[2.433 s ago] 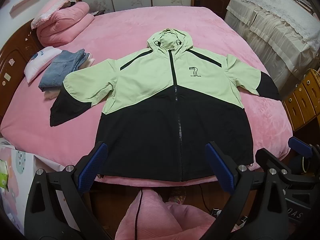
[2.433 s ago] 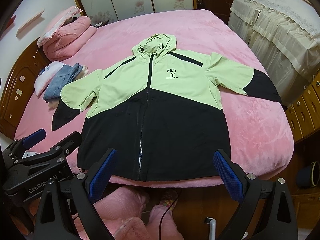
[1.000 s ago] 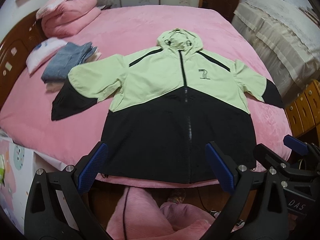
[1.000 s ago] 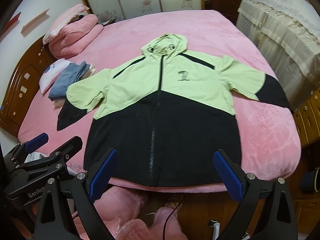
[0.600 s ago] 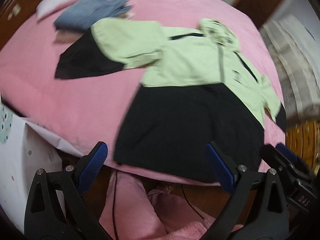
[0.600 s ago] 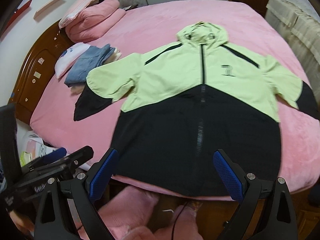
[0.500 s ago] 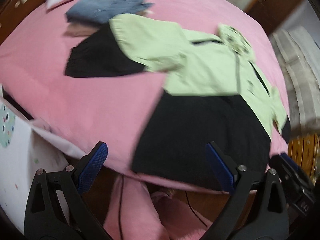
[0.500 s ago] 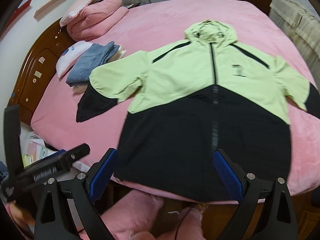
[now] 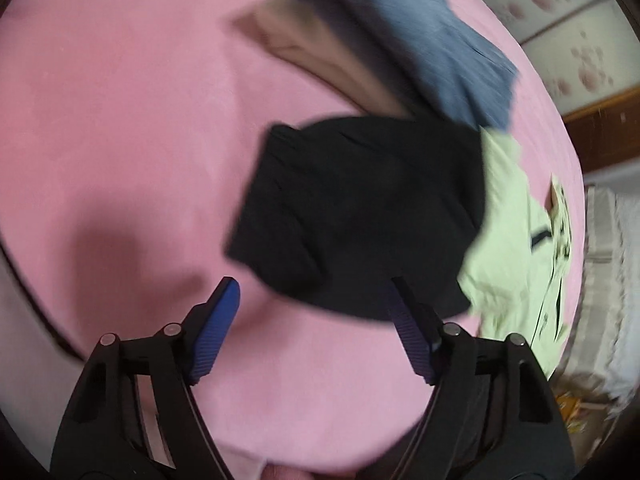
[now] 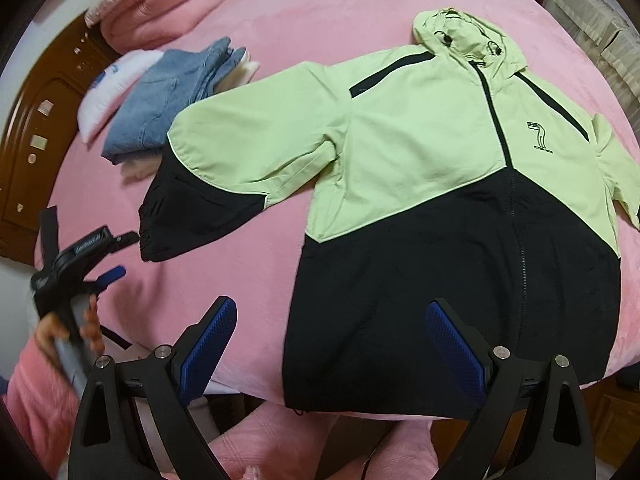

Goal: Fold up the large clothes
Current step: 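Grasp the black cuff of the sleeve nearest the left tool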

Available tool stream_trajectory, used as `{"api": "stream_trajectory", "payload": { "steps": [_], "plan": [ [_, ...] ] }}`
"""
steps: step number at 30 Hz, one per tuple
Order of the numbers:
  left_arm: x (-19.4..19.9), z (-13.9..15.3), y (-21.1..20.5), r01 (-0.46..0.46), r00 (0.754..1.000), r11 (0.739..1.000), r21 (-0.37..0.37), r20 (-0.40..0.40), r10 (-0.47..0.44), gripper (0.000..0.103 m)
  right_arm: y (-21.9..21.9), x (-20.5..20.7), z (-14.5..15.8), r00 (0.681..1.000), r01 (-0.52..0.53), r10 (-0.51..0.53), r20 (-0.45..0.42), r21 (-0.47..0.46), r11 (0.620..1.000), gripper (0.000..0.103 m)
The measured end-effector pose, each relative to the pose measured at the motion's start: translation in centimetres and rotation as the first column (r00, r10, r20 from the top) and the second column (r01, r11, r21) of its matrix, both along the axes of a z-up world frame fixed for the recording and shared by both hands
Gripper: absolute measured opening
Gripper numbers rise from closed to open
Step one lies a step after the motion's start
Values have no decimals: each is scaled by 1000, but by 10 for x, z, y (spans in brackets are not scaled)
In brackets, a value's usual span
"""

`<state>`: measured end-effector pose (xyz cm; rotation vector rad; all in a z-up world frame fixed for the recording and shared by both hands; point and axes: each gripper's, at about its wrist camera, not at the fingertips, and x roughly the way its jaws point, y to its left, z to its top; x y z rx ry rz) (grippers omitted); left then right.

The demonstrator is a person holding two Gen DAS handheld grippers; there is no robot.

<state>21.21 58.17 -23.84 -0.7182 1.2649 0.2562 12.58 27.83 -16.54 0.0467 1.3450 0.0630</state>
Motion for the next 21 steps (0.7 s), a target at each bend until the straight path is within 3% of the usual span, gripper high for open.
{"api": "stream_trajectory", "payload": {
  "steps": [2,6,10,14,18,21],
  "plan": [
    [15,-20,21,-14,1000,1000,-13,-9,14,70,11,9,-4,1000,-3,2,-14,-7,1000,97],
    [44,-62,40,59,996,998,-25,-71,-61,64,23,24,-9,999,1,-2,-46,-23,1000,97],
    [55,-81,43,113,990,993,-31,-75,-115,64,24,33,-13,998,9,-11,-56,-30,1000,97],
    [58,-85,45,114,992,990,-80,-46,-117,34,13,33,-18,996,26,-27,-82,-18,1000,97],
    [52,-86,50,54,998,993,-109,-31,-58,24,-2,28,-19,995,36,-35,-88,8,999,97],
    [46,-75,31,59,998,997,-55,-22,-60,20,-9,28,-17,996,36,-34,-77,35,999,97]
  ]
}}
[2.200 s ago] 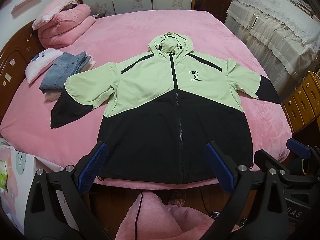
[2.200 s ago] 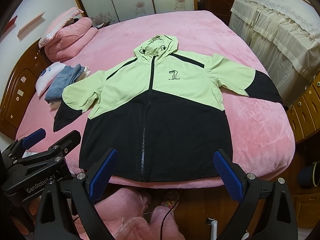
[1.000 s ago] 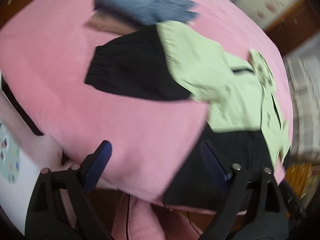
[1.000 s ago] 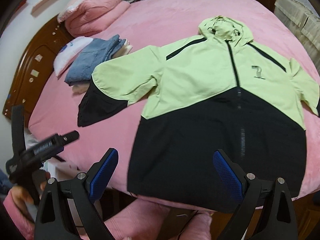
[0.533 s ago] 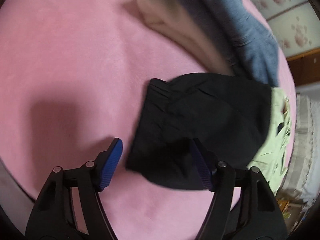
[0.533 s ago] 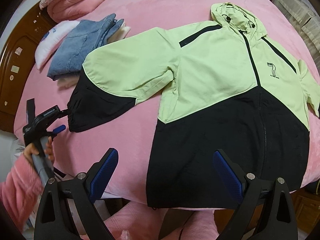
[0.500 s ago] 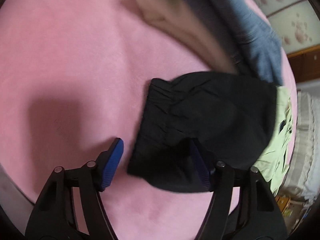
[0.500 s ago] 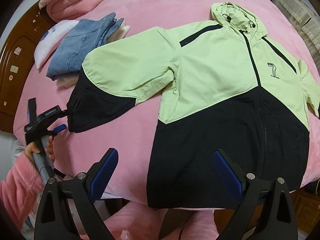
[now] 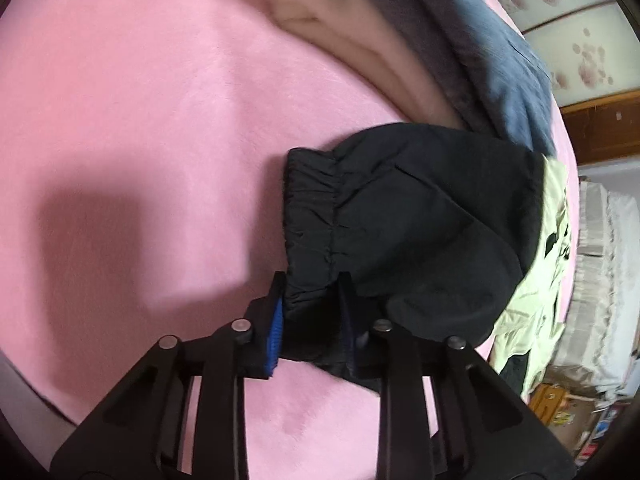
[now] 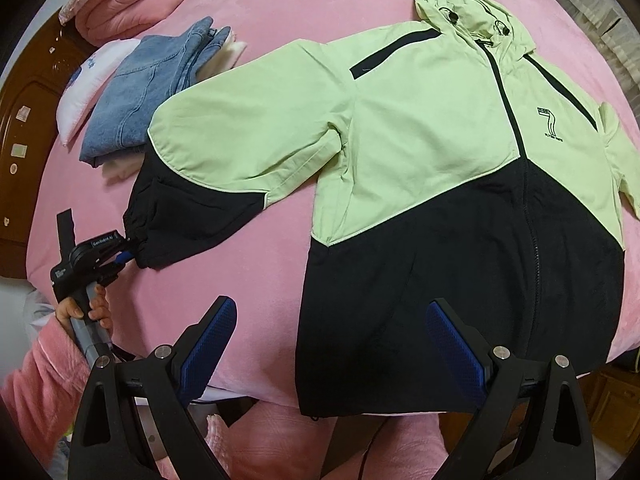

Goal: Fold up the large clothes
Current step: 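Grasp the black cuff of the sleeve nearest the left tool, then fold the held black sleeve across the jacket front with the left tool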

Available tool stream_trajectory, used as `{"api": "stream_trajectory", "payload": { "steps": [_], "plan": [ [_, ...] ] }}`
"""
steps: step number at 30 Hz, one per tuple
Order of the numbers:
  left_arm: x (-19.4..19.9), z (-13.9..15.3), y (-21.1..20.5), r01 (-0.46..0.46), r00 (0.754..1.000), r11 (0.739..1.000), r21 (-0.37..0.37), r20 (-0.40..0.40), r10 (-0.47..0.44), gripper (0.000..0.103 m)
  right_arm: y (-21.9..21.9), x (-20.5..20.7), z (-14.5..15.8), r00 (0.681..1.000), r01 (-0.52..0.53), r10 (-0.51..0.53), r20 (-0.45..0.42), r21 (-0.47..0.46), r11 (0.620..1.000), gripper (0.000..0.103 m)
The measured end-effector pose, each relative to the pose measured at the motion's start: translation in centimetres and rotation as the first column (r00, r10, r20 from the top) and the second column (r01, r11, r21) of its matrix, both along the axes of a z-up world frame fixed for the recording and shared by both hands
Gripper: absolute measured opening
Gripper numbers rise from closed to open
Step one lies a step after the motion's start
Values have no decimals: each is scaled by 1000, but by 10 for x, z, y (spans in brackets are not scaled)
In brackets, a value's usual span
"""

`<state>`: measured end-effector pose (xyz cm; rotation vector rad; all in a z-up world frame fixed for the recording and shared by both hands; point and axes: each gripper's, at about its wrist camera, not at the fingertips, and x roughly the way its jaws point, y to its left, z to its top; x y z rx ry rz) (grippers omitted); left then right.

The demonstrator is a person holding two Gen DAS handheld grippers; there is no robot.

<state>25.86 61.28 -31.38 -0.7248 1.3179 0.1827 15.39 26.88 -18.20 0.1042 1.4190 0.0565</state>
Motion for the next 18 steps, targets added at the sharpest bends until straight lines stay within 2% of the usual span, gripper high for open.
{"api": "stream_trajectory", "payload": {
  "steps": [3,5,9,11,14,15,17,18],
  "plan": [
    [-5,21,-30,9,998,999,47,61,-12,17,-15,-3,4,1000,-6,5,20,25,1000,97],
    [-11,42,-48,-31,992,998,63,126,23,16,-26,-5,7,1000,-2,1,27,35,999,97],
    [-24,95,-93,-118,959,990,75,268,94,14,-69,-14,12,999,0,-5,54,91,996,97],
    [-25,127,-119,-141,939,983,116,331,95,9,-94,-19,14,998,-1,-7,65,125,992,97],
    [-23,182,-170,-117,915,973,201,401,27,8,-143,-24,21,997,15,-28,79,156,988,97],
    [-22,204,-188,-97,901,970,225,434,-11,7,-158,-25,24,995,25,-41,87,171,985,97],
    [-15,227,-231,-50,879,967,249,471,-76,7,-197,-26,31,990,52,-77,115,206,977,97],
    [-18,248,-257,-34,871,966,255,482,-96,7,-220,-25,34,986,70,-101,131,218,973,97]
  ]
}}
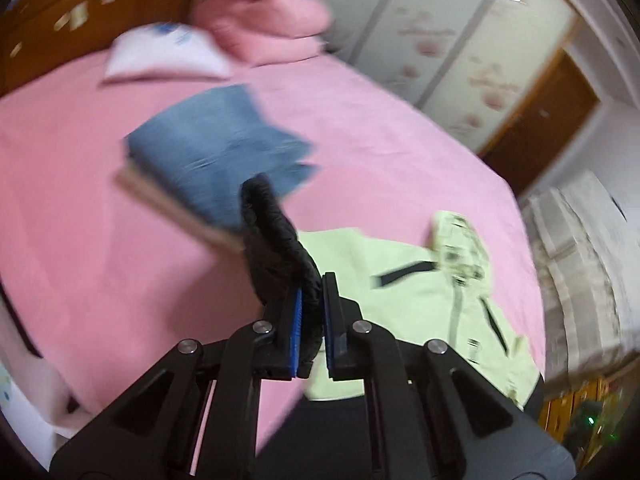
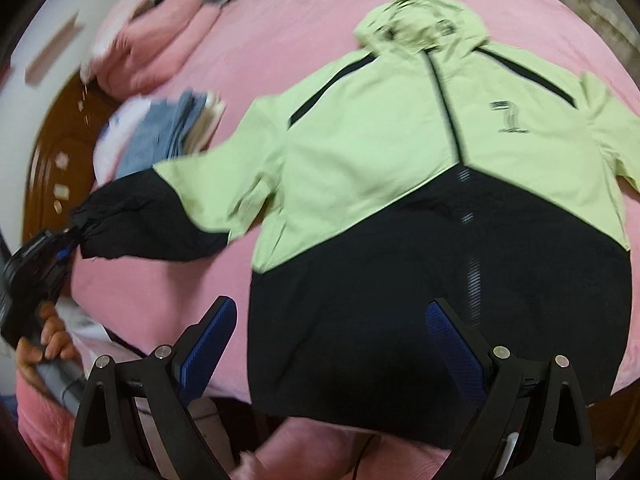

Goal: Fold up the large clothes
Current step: 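Fold the held black sleeve across the jacket front with the left tool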

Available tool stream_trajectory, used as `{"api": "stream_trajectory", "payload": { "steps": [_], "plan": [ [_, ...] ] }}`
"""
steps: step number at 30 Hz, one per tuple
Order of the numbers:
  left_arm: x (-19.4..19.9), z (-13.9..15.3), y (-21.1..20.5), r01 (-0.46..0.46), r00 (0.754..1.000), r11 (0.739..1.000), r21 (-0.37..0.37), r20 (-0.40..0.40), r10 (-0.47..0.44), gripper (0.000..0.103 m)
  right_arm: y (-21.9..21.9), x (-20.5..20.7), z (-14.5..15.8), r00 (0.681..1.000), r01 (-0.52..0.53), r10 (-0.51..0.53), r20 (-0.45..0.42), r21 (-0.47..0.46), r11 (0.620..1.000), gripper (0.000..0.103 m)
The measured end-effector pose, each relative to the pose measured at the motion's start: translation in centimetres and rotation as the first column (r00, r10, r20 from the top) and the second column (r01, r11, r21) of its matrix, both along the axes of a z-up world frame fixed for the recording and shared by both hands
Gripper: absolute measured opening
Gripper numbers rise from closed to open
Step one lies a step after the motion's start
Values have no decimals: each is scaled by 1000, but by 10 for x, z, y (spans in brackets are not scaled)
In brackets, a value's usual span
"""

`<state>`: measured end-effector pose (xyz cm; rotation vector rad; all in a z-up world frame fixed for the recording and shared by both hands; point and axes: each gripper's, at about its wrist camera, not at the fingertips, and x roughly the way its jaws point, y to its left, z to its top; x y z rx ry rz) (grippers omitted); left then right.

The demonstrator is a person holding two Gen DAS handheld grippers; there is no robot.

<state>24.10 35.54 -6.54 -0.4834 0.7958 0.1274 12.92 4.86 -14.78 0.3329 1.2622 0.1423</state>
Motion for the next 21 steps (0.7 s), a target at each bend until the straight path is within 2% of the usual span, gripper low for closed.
{"api": "stream_trajectory", "payload": {
  "steps": [3,7,11,16,18,19,20,21],
  "plan": [
    [26,23,-67,90,996,996,4,16,-90,6,-54,6,5,998,59,-60,27,12,998,97],
    [61,27,-169,240,971,969,50,-20,-240,6,-128,14,9,984,166,-167,56,31,986,97],
    [97,10,-254,328,943,944,29,-71,-326,6,-190,20,5,966,249,-251,67,36,968,97],
    [136,-24,-352,424,900,904,45,-137,-415,7,-233,23,-15,947,312,-315,60,48,949,97],
    [158,-52,-372,460,875,888,18,-178,-449,13,-247,26,-30,945,320,-323,46,60,945,97],
    [165,-68,-382,486,851,874,-4,-226,-474,23,-250,28,-37,946,318,-321,40,64,946,97],
    [172,-81,-392,510,820,860,-17,-291,-493,43,-252,30,-45,949,311,-313,35,68,948,97],
    [177,-99,-398,526,790,850,-15,-362,-495,51,-251,33,-54,953,297,-300,31,71,952,97]
  ]
}}
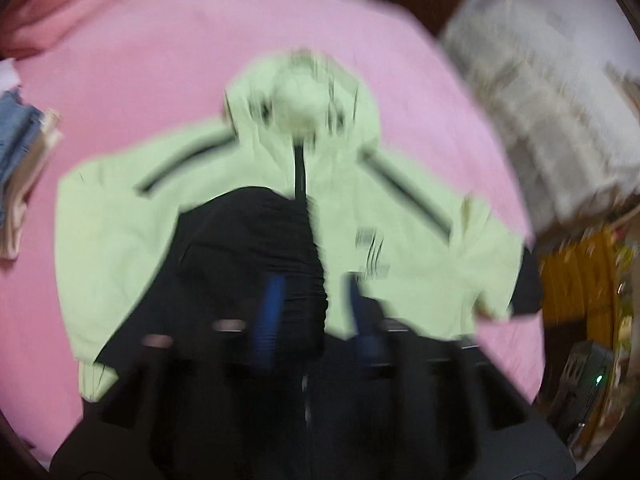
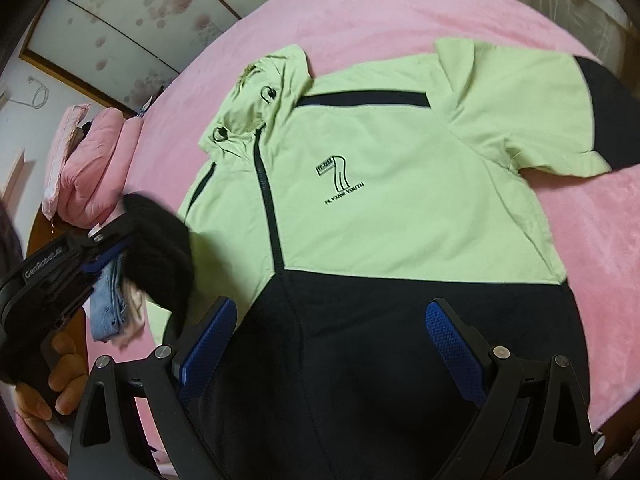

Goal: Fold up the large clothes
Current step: 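Fold the held black sleeve across the jacket front with the left tool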

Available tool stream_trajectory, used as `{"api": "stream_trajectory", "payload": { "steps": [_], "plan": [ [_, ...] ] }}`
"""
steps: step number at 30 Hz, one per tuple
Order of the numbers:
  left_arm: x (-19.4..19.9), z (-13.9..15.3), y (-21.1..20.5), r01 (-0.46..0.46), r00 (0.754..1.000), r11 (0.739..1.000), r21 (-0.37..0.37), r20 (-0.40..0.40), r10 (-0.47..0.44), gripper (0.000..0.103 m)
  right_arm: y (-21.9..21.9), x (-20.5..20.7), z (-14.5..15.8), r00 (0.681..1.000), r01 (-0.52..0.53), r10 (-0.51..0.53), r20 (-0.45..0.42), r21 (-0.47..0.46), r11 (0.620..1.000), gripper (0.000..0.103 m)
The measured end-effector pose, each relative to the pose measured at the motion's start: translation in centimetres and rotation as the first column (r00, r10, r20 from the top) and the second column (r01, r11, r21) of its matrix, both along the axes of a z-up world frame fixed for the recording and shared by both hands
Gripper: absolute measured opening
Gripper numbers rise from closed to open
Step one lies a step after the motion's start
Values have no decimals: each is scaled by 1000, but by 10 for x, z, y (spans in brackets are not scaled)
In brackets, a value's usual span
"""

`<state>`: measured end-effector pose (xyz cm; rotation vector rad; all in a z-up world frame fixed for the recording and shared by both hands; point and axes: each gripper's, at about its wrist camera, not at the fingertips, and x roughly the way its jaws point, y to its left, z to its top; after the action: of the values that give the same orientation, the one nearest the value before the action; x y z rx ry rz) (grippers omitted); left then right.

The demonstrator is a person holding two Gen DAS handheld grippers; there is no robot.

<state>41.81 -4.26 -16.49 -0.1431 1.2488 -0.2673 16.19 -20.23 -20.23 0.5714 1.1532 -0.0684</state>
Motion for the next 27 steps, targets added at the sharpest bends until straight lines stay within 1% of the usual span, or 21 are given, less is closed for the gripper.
{"api": "stream_trajectory", "payload": {
  "steps": [1,2,3,4,5,6,8,9,10,12,13,15,16,17,18,19,21,23,24,26,27],
  "plan": [
    [2,-7,-4,4,1000,1000,27,-23,-4,54,4,4,-9,1000,-17,17,-5,3,1000,97],
    [1,-10,-5,1,1000,999,53,-28,1,54,2,8,-17,999,-39,39,-13,8,999,97],
    [0,-13,-4,-6,999,997,83,-32,9,55,1,11,-24,998,-57,57,-22,10,998,94],
    [-2,-14,2,-16,999,993,117,-40,21,56,4,12,-31,997,-69,70,-28,14,997,89],
    [-4,-18,6,-28,998,989,145,-51,35,60,10,14,-37,996,-79,80,-34,23,997,87],
    [-8,-21,16,-44,996,984,172,-65,56,61,11,18,-45,994,-94,96,-42,46,994,83],
    [-15,-31,42,-79,990,977,200,-99,100,63,22,25,-58,991,-122,126,-51,81,989,81],
    [-17,-40,56,-101,984,969,225,-120,131,63,28,30,-66,988,-142,148,-53,98,985,76],
    [-22,-48,70,-121,978,960,251,-136,159,63,35,35,-75,983,-168,176,-59,119,979,68],
    [-34,-60,103,-165,959,937,307,-172,225,63,52,47,-91,970,-213,228,-82,160,964,61],
    [-41,-70,119,-193,944,924,331,-194,266,63,64,53,-99,962,-231,252,-104,178,956,61],
    [-55,-79,144,-230,921,907,354,-222,320,63,80,59,-117,943,-263,296,-154,201,944,61],
    [-62,-85,156,-247,908,896,369,-235,347,63,86,63,-124,934,-277,313,-172,204,939,58],
    [-68,-91,165,-257,898,889,380,-245,365,63,93,65,-129,926,-294,329,-185,196,936,52],
    [-73,-98,173,-263,891,882,391,-253,377,63,99,67,-131,921,-310,336,-197,151,939,42],
    [-78,-103,178,-262,886,877,403,-260,384,63,103,76,-136,921,-316,336,-198,125,940,30],
    [-81,-113,183,-254,880,871,421,-272,388,63,107,82,-131,930,-317,331,-162,105,943,29],
    [-80,-125,186,-250,877,869,427,-282,390,63,107,89,-116,952,-286,296,-79,110,952,25],
    [-78,-125,187,-253,876,869,425,-281,392,63,108,96,-108,959,-274,280,-41,112,955,24],
    [-73,-131,190,-275,875,866,418,-264,406,63,109,100,-91,963,-269,268,21,106,957,23],
    [-70,-133,192,-285,874,865,413,-258,411,63,110,105,-78,961,-273,268,67,100,957,22]
  ]
}}
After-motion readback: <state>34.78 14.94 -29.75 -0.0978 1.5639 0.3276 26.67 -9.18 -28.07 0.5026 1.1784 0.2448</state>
